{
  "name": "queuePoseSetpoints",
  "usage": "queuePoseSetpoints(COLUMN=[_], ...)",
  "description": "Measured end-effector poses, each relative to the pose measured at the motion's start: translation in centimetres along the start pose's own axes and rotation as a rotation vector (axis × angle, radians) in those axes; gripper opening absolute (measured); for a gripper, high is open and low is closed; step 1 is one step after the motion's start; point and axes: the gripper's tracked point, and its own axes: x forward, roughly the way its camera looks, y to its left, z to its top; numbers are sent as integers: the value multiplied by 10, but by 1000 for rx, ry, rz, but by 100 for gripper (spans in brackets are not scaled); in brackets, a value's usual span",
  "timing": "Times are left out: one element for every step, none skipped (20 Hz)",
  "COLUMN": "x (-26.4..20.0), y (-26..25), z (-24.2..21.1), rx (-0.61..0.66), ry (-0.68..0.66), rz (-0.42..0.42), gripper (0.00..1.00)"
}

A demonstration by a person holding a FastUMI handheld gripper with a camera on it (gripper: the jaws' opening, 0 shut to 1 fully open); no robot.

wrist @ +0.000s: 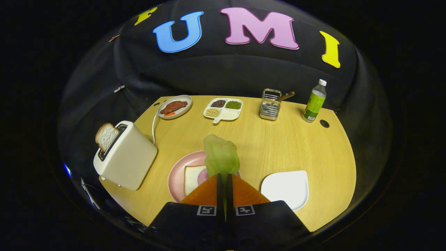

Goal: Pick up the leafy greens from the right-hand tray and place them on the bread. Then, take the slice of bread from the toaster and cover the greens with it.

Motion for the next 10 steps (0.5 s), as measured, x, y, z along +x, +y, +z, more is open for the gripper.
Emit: queuePoseSetpoints(x=[4,10,15,20,25,28,32,36,38,42], y=[7,12,18,24,29,34,38,41,44,45], z=[-3,-6,-9,-13,-16,-19,-22,-24,-28,-30], rx=[-10,-18,-23,-26,-27,-32,-41,-52,-64,-73], ry=[7,17,28,42,55,64,72,78,86,93], rz=[7,10,11,15,20,24,26,24,24,25], gripper=[5,5,5,5,5,5,5,5,5,5])
